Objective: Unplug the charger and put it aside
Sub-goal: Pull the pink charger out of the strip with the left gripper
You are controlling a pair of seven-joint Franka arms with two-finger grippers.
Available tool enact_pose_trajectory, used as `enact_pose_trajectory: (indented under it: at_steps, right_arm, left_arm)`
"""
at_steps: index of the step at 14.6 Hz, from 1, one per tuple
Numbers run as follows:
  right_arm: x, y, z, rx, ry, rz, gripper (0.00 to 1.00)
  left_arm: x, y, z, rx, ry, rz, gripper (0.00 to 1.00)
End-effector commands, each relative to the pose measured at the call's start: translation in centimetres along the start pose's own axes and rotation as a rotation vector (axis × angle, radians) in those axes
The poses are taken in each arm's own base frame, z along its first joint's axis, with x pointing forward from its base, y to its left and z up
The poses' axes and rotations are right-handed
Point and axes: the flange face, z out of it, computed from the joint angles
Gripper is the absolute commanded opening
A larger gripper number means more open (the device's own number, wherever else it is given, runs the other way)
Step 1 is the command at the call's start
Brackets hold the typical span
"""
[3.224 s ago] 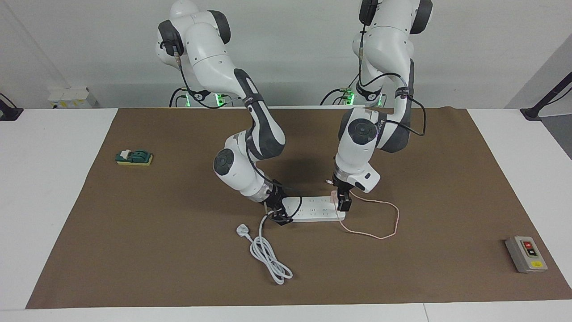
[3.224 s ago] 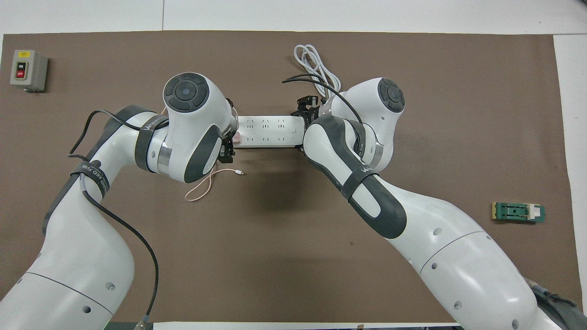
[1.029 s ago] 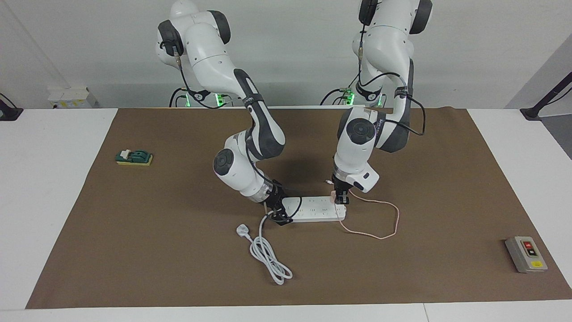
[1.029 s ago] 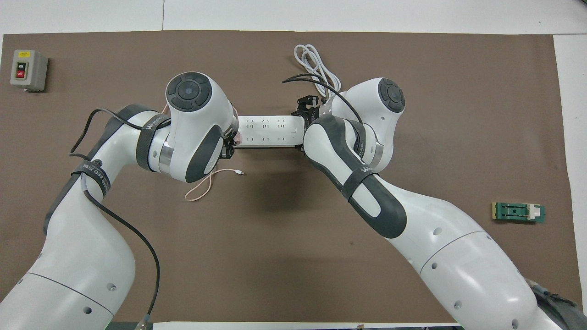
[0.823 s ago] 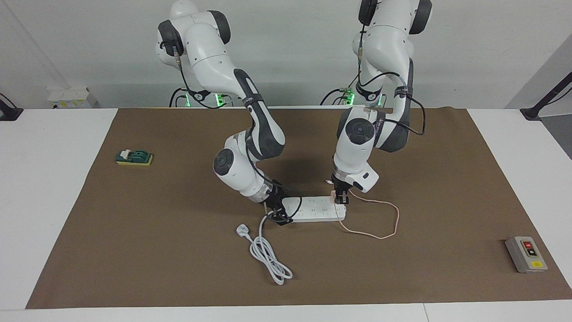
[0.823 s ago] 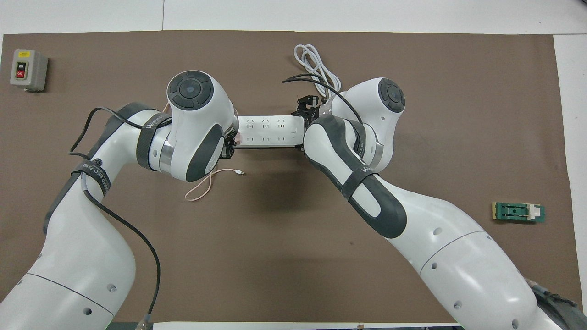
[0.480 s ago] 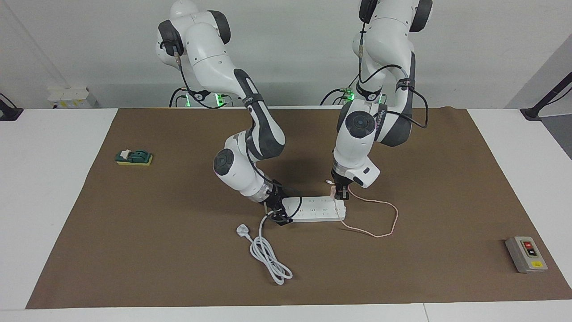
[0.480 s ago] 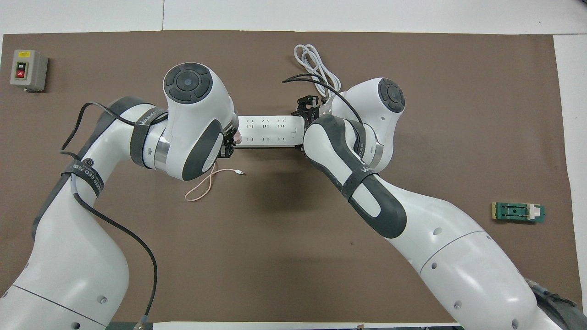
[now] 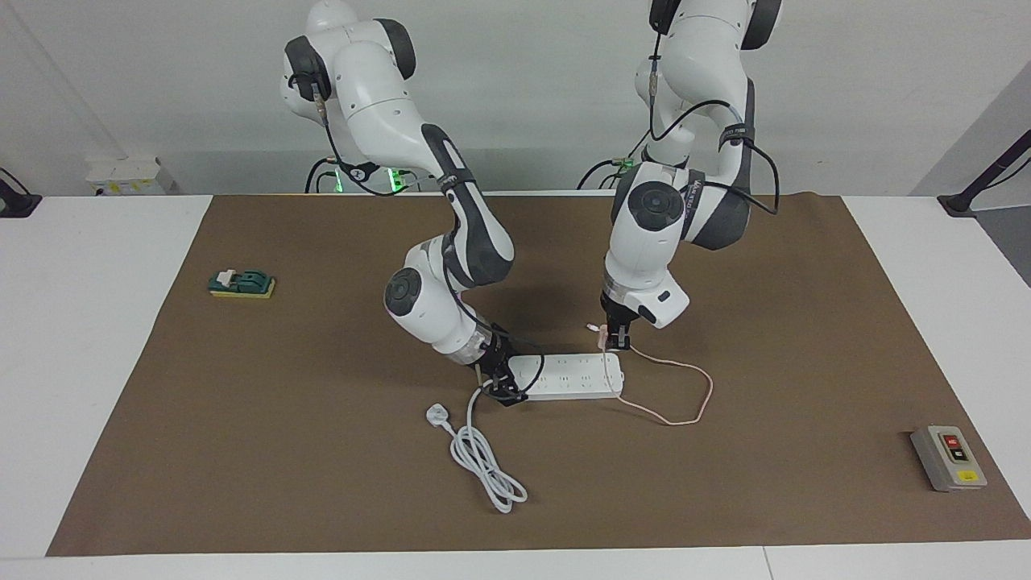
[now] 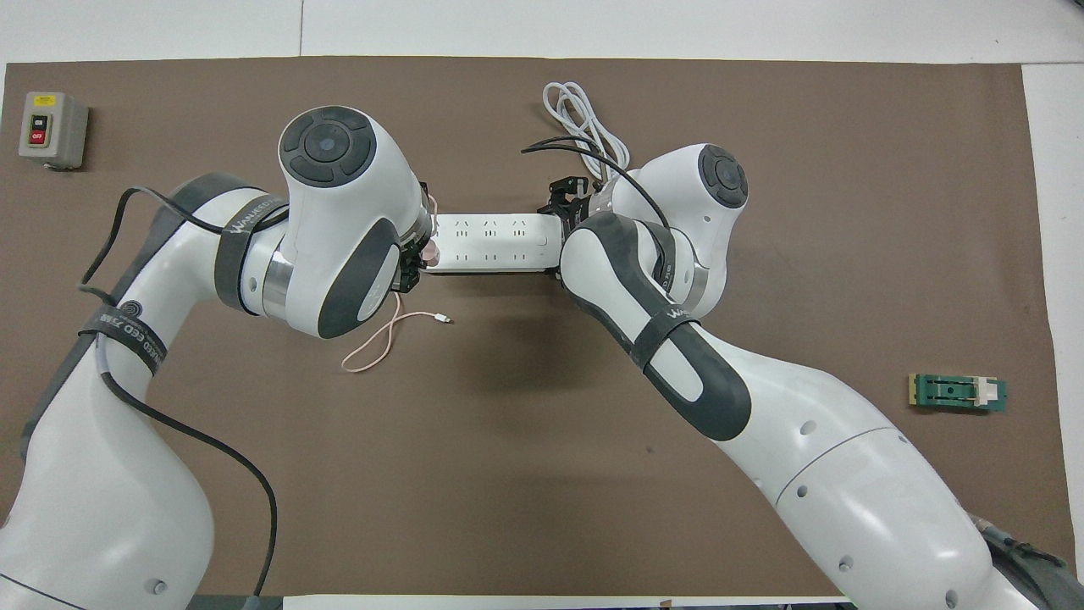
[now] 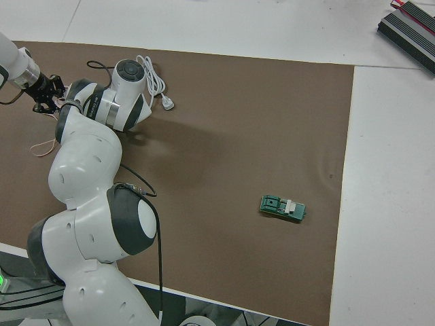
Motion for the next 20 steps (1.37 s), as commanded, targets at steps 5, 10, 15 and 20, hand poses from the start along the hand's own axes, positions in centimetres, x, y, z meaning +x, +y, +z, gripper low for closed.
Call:
enact_pose_trajectory:
  at_steps: [5, 10, 15, 20]
  right_arm:
    - [1.4, -1.1, 1.6, 0.083, 0.011, 0.005, 0.22]
    - [1.0, -1.1, 1.6, 0.084, 0.013, 0.003, 1.0]
    - [0.9, -1.3, 0.8, 0.091, 0.004, 0.01, 1.0]
    - [0.1, -1.7, -0.9, 0.105, -0.008, 0.023, 1.0]
  left_arm:
    - [3.7, -2.1, -1.8, 0.04, 0.002, 0.464, 0.0]
    - [7.7, -3.4, -1.5, 0.073, -0.017, 0.728, 0.0]
    - [12.4, -5.0, -1.0, 0.094, -0.047, 0.975, 0.0]
    - [16.6, -5.6, -0.5, 0.093, -0.068, 1.108, 0.0]
